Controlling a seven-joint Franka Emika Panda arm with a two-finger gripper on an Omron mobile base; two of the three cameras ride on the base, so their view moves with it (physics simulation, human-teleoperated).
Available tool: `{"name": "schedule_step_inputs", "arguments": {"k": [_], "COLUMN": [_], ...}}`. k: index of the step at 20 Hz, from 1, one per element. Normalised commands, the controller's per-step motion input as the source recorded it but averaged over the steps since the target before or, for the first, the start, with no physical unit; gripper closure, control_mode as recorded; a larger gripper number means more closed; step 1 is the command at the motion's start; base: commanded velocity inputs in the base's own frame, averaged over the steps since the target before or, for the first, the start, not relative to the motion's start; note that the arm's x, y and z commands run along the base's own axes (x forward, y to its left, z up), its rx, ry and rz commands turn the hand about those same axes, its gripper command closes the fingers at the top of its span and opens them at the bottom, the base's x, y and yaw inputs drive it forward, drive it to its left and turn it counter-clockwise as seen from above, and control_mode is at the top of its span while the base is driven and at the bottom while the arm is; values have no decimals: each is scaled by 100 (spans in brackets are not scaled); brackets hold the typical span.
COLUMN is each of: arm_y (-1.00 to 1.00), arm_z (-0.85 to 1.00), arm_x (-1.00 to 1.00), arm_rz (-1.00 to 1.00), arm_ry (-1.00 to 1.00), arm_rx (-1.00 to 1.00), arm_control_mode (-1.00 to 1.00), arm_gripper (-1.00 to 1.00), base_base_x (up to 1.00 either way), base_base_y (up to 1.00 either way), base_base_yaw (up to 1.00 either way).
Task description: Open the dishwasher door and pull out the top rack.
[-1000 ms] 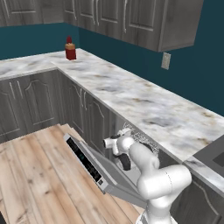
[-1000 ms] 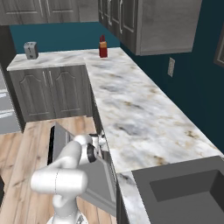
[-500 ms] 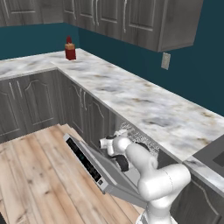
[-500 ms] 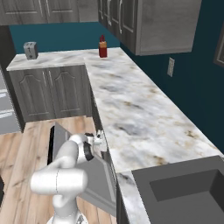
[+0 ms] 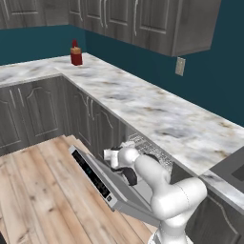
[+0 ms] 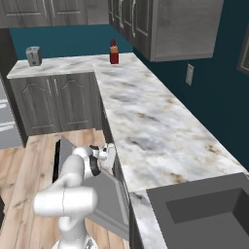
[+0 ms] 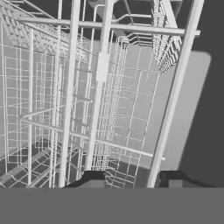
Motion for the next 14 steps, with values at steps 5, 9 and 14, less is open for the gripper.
{"name": "schedule_step_inputs", "arguments": {"k": [5,9,14], "arm_y": [24,26,31], "arm_z": [0,0,0], "arm_x": [-12,-15,-17], "arm_rz": [0,0,0], "arm_ry": [9,12,14], "arm_rx": [15,19,22], "arm_control_mode": [-100,-100,-100], "arm_gripper": [100,100,100], "base_base_x": [0,0,0], "base_base_y": [0,0,0], "base_base_yaw": [0,0,0]}}
